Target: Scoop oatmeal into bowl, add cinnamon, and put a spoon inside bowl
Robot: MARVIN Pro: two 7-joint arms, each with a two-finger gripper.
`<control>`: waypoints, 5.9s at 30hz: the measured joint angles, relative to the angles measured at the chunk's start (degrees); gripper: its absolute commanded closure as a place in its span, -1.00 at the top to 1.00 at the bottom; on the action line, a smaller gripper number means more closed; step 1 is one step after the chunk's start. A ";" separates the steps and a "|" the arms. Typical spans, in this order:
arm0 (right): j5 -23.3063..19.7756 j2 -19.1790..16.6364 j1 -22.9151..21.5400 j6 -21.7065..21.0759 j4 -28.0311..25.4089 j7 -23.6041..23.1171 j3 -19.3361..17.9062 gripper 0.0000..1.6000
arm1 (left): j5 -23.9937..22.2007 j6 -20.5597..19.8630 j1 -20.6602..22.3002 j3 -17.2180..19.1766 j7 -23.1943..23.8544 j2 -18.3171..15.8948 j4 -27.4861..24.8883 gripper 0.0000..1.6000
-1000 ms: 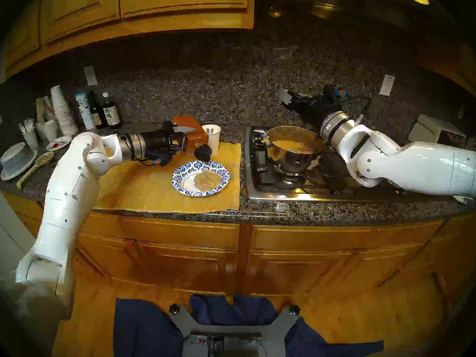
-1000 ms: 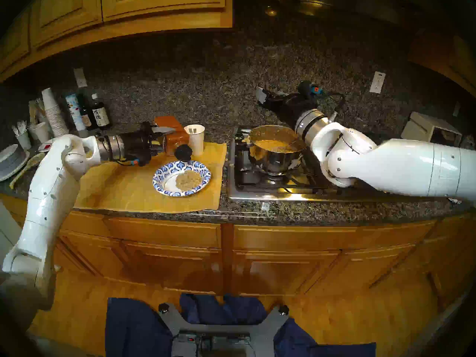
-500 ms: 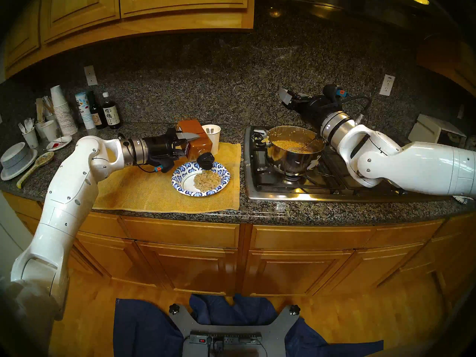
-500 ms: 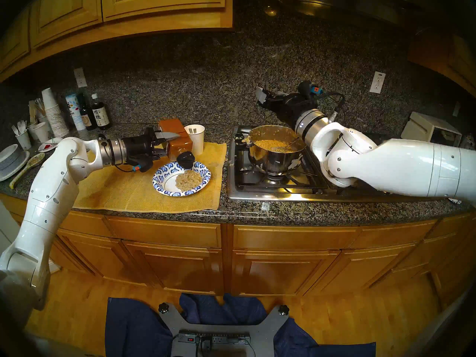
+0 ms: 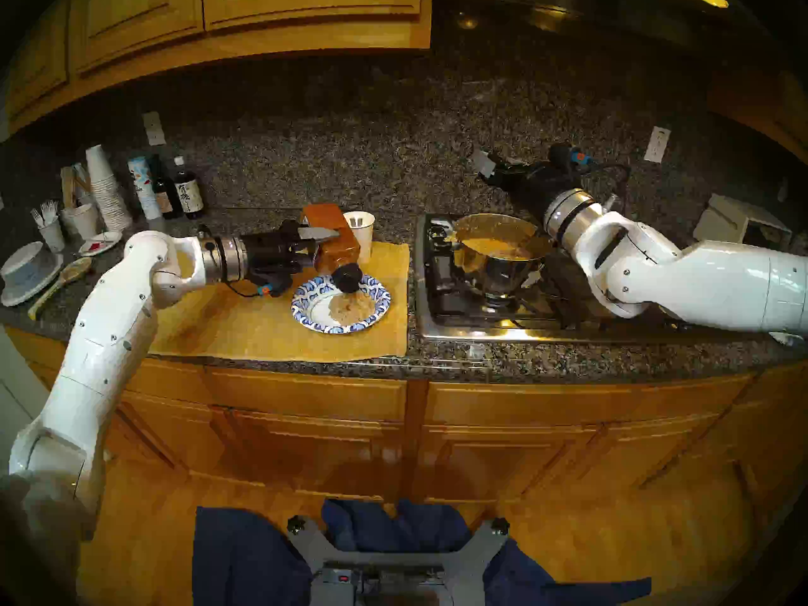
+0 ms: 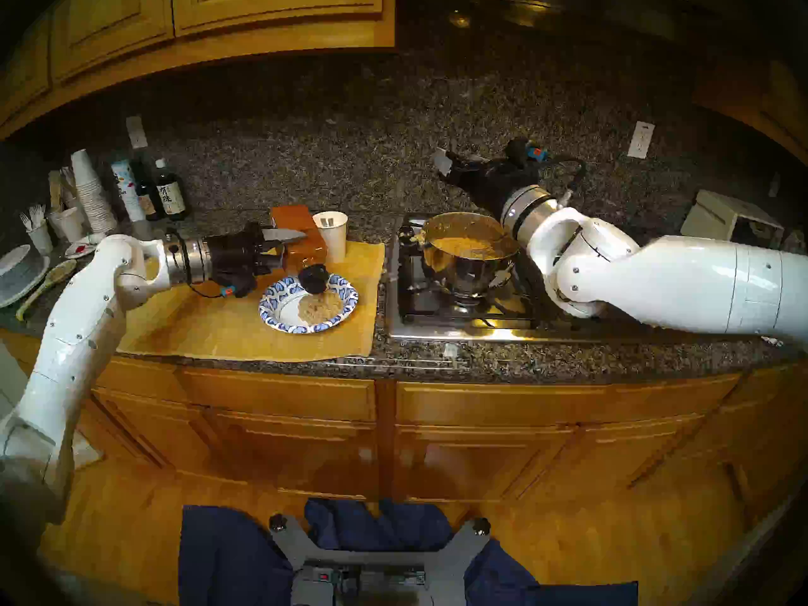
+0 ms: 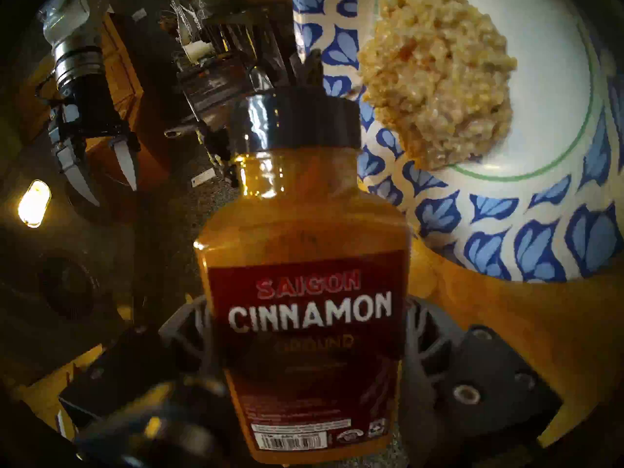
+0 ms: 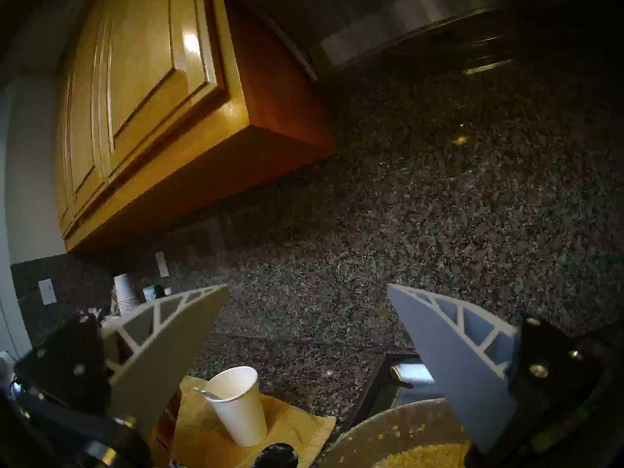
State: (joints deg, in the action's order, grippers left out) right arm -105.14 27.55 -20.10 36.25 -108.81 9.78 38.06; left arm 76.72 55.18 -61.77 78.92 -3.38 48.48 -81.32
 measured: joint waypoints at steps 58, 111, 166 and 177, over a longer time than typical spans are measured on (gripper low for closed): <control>0.00 0.01 0.00 -0.01 0.04 0.10 0.11 1.00 | -35.61 -0.39 -6.45 0.65 5.85 -2.49 2.72 -1.00; 0.00 0.04 -0.01 -0.02 0.16 0.06 0.73 1.00 | -89.20 -22.81 -14.42 3.45 16.57 -4.27 -4.19 -1.00; -0.02 0.04 -0.07 0.05 -0.03 0.18 0.59 1.00 | -124.79 -60.92 -24.66 10.69 29.23 -9.47 -10.64 -1.00; -0.02 0.04 -0.07 0.06 -0.04 0.18 0.59 1.00 | -121.96 -59.79 -24.19 9.71 27.85 -8.10 -9.37 -1.00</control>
State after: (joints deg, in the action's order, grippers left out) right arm -105.16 27.59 -20.17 36.30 -108.86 9.96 38.65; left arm -45.24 -4.61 -85.96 88.63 24.47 40.38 -90.69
